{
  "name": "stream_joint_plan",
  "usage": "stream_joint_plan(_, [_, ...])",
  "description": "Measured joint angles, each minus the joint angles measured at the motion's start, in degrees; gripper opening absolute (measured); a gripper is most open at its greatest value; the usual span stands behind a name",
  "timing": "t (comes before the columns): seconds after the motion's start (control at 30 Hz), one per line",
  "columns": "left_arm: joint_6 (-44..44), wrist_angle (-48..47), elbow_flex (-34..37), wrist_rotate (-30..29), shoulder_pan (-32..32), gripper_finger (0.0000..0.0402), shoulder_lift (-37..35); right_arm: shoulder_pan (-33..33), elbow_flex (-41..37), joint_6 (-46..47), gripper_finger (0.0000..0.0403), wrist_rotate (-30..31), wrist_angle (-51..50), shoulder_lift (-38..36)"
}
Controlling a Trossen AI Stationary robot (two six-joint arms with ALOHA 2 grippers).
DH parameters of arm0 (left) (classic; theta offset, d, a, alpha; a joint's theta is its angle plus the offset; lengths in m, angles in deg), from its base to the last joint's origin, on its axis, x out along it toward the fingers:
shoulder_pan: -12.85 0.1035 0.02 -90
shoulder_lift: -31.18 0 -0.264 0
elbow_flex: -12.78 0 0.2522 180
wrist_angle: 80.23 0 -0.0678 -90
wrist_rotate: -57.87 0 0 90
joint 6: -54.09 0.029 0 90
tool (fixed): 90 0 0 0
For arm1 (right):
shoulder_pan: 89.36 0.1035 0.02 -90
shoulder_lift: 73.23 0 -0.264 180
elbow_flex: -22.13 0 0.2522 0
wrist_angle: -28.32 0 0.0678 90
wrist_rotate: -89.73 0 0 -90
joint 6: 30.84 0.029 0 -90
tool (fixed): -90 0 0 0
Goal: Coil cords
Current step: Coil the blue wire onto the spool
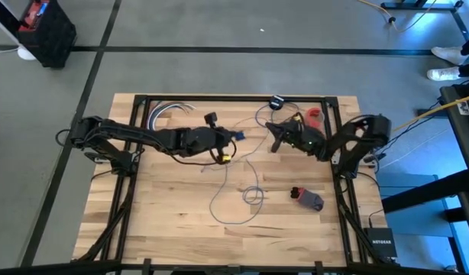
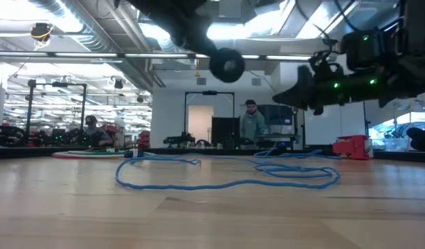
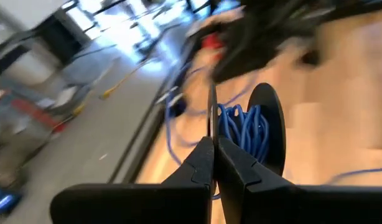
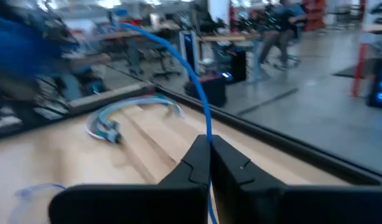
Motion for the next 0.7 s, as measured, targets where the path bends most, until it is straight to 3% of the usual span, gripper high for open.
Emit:
stream_joint_plan(0.2, [-0.2,4.5,0.0,-1.8,0.3,0.0000,0.0,0.0,-0.6,1.1,0.0004,-1.5,-8.3,-4.1])
stream_joint_plan(0.43, [0.7,13.2,0.0,8.0,-0.2,0.0000,0.1,0.0,2.4,0.5,0.0004,-2.0,-15.4,-2.9])
stream_joint_plan(0.57, [4.8,17.5,0.0,8.1,-0.2,0.0000,-0.2,0.0,3.1,-0.3,0.0003,-2.6,-17.2,-1.9])
stream_joint_plan(0.7, [5.2,16.0,0.0,5.7,0.0,0.0000,-0.7,0.0,3.0,-0.3,0.0004,-2.4,-17.6,-2.1])
